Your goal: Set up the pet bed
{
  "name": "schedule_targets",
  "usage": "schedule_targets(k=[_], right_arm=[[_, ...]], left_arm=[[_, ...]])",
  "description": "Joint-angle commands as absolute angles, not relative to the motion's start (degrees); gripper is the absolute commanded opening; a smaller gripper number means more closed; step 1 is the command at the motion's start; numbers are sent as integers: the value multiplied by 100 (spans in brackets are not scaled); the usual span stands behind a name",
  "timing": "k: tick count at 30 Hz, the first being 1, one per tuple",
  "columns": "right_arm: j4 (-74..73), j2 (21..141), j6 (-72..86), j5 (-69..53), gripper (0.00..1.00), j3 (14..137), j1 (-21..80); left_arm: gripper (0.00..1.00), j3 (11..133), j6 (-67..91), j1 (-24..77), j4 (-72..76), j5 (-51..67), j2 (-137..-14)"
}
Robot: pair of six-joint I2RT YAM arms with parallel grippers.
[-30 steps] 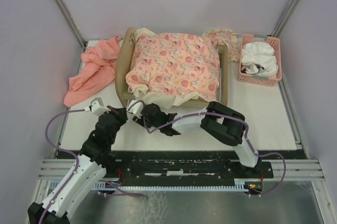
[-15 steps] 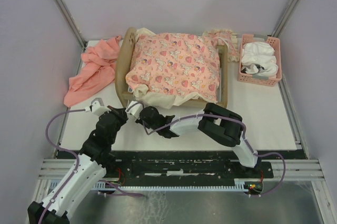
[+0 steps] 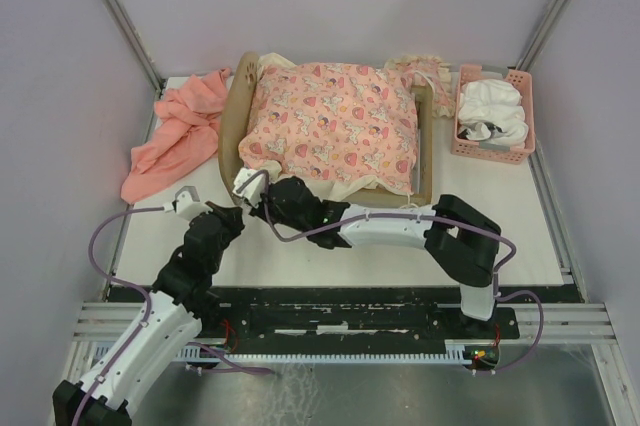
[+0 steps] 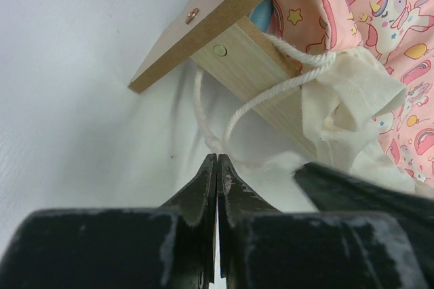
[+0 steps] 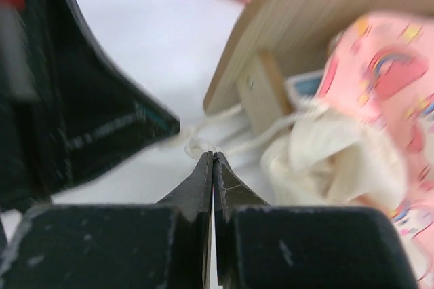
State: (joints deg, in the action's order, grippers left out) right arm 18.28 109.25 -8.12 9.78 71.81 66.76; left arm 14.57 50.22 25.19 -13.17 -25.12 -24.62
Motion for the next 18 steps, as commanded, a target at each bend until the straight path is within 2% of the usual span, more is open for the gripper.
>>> schedule_targets(k=[1, 9, 15, 18], right_arm=[[1697, 10560, -828, 527, 2, 8017, 6578], [1378, 11313, -524, 98, 2, 9551, 6531], [1720, 11762, -126, -31, 2, 9379, 6522], [1726, 11828, -129, -90, 14, 9197, 6527]], left_arm=[[3, 1324, 5306, 2494, -988, -2207, -2487], [3, 1331, 5088, 2495, -879, -1781, -2114], [3, 1481, 4934, 2494, -878, -1777, -2100], [3, 1381, 5026, 2496, -778, -1762, -2159]])
